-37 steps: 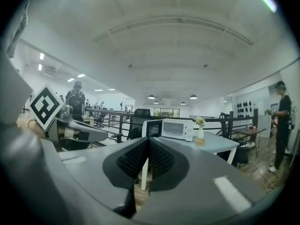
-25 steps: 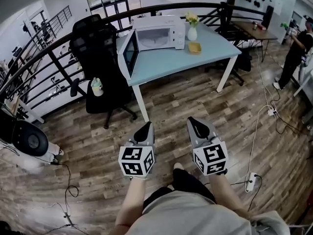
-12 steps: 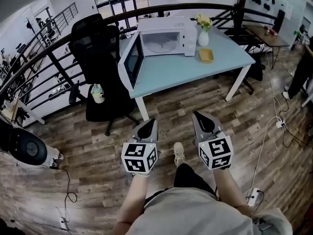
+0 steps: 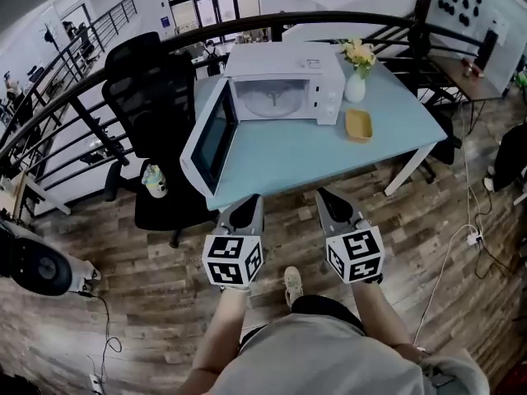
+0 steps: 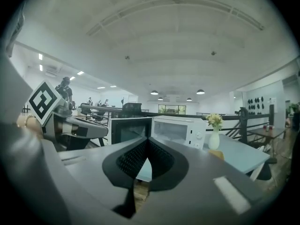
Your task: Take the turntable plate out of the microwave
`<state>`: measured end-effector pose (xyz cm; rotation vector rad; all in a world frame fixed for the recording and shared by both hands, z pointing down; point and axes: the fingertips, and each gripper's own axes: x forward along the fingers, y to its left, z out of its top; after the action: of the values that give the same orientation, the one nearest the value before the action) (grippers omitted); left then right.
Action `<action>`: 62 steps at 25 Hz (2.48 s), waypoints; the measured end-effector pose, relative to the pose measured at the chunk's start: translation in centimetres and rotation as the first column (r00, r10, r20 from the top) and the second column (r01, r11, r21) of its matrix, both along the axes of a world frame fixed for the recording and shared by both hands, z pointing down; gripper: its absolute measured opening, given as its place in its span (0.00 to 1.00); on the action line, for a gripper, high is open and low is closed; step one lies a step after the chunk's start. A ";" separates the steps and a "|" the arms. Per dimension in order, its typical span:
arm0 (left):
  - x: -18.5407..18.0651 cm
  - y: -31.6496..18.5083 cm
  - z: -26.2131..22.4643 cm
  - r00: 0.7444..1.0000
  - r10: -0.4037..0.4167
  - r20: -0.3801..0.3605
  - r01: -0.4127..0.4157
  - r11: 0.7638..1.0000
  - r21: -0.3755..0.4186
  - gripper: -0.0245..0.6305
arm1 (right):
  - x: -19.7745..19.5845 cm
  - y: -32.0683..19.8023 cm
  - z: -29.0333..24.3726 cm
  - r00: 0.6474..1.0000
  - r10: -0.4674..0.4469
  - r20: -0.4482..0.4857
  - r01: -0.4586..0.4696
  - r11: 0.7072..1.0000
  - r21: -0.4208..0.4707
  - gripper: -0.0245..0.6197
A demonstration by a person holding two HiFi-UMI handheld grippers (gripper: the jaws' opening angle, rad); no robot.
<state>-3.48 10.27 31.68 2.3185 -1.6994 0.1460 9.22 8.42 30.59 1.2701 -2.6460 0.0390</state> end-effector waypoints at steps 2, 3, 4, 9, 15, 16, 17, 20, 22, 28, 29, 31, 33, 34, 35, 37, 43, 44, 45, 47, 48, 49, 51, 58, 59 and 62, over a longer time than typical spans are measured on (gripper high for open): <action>0.1 -2.8 0.0 1.000 0.000 -0.003 0.000 1.000 -0.012 0.04 | -0.4 -2.8 0.3 1.000 -0.010 0.008 0.010 1.000 -0.023 0.07; 0.1 -4.2 0.0 1.000 0.002 -0.001 -0.002 1.000 -0.016 0.04 | -0.5 -4.1 0.4 1.000 -0.013 0.011 0.013 0.999 -0.032 0.07; 0.2 -5.4 0.0 1.000 0.003 0.003 -0.002 1.000 -0.019 0.04 | -0.6 -5.4 0.6 1.000 -0.016 0.014 0.016 0.999 -0.040 0.07; 0.1 -10.9 0.9 1.000 -0.009 0.007 0.009 0.999 -0.041 0.04 | -1.0 -11.1 1.4 1.000 -0.024 0.019 0.026 0.998 -0.063 0.07; -1.0 -15.1 2.2 0.999 -0.041 0.010 0.041 0.995 -0.089 0.04 | -1.4 -16.4 3.1 0.999 -0.015 0.037 0.019 0.994 -0.111 0.07; -1.1 -15.6 2.4 0.999 -0.045 0.009 0.046 0.994 -0.094 0.04 | -1.7 -16.9 3.4 0.999 -0.023 0.044 0.028 0.992 -0.120 0.08; -1.2 -16.0 2.6 0.999 -0.050 0.008 0.050 0.994 -0.098 0.04 | -2.0 -17.4 3.6 0.998 -0.035 0.049 0.041 0.991 -0.125 0.08; -1.7 -17.2 3.2 0.998 -0.060 0.001 0.060 0.992 -0.112 0.04 | -3.2 -18.4 4.0 0.995 -0.067 0.069 0.076 0.988 -0.137 0.08; -2.0 -17.9 3.6 0.998 -0.061 -0.001 0.060 0.991 -0.118 0.04 | -3.8 -19.0 4.1 0.994 -0.079 0.082 0.090 0.985 -0.146 0.08; -2.7 -20.9 5.2 0.998 -0.057 -0.006 0.055 0.989 -0.136 0.04 | -4.8 -22.4 5.5 0.992 -0.058 0.115 0.079 0.979 -0.190 0.08; -2.9 -21.5 5.6 0.998 -0.061 -0.008 0.060 0.988 -0.139 0.04 | -4.9 -22.9 5.8 0.993 -0.049 0.111 0.071 0.977 -0.203 0.10; -3.2 -22.5 6.6 0.998 -0.065 -0.010 0.062 0.986 -0.154 0.04 | -5.3 -23.7 6.4 0.993 -0.044 0.106 0.068 0.970 -0.234 0.15; -3.5 -23.4 7.6 0.998 -0.058 -0.005 0.057 0.983 -0.177 0.04 | -5.9 -24.4 7.0 0.993 -0.042 0.108 0.069 0.964 -0.257 0.15; -3.7 -23.9 8.0 0.998 -0.055 -0.002 0.053 0.981 -0.186 0.04 | -6.2 -24.8 7.3 0.993 -0.038 0.108 0.065 0.962 -0.265 0.15; -3.9 -24.3 8.3 0.999 -0.052 -0.002 0.051 0.980 -0.192 0.04 | -6.4 -25.1 7.6 0.994 -0.031 0.109 0.060 0.960 -0.273 0.15; -4.3 -25.0 8.8 0.999 -0.049 -0.009 0.046 0.979 -0.200 0.04 | -6.8 -25.8 8.2 0.993 -0.017 0.118 0.051 0.955 -0.292 0.15; -5.7 -27.2 10.4 0.997 -0.073 -0.027 0.065 0.972 -0.226 0.04 | -7.9 -28.5 10.4 0.989 0.032 0.144 0.019 0.940 -0.340 0.15; -5.9 -27.7 10.6 0.997 -0.075 -0.028 0.067 0.972 -0.226 0.04 | -8.0 -29.0 10.8 0.988 0.042 0.148 0.013 0.936 -0.351 0.16; -6.0 -28.1 10.8 0.997 -0.074 -0.024 0.067 0.972 -0.225 0.04 | -8.2 -29.6 11.1 0.987 0.050 0.152 0.009 0.932 -0.363 0.16; -6.1 -29.0 11.3 0.998 -0.064 -0.004 0.061 0.972 -0.227 0.04 | -8.4 -30.7 12.0 0.986 0.064 0.152 -0.001 0.923 -0.386 0.17; -6.3 -29.4 11.7 0.998 -0.057 0.011 0.057 0.971 -0.233 0.04 | -8.5 -31.3 12.5 0.987 0.071 0.147 -0.007 0.918 -0.396 0.18; -6.4 -29.8 12.2 0.998 -0.051 0.022 0.054 0.969 -0.242 0.04 | -8.7 -31.9 13.1 0.987 0.077 0.143 -0.013 0.914 -0.406 0.18; -6.8 -30.6 12.9 0.999 -0.043 0.025 0.048 0.965 -0.258 0.04 | -8.9 -33.1 14.1 0.985 0.094 0.143 -0.023 0.902 -0.432 0.19; -6.5 -32.5 14.6 1.000 -0.017 -0.008 0.014 0.964 -0.265 0.04 | -10.3 -35.2 17.2 0.987 0.087 0.136 -0.002 0.847 -0.531 0.22; -6.4 -32.9 14.9 1.000 -0.011 -0.012 0.008 0.964 -0.267 0.04 | -10.4 -35.6 17.6 0.986 0.098 0.137 -0.008 0.840 -0.542 0.23; -5.9 -33.5 15.3 0.999 0.003 -0.042 -0.014 0.962 -0.272 0.04 | -10.0 -37.0 18.3 0.974 0.180 0.135 -0.068 0.808 -0.585 0.24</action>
<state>-9.37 -23.21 46.97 2.1120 -1.5416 0.3109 -0.77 -28.58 48.90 1.2500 -2.3803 0.9514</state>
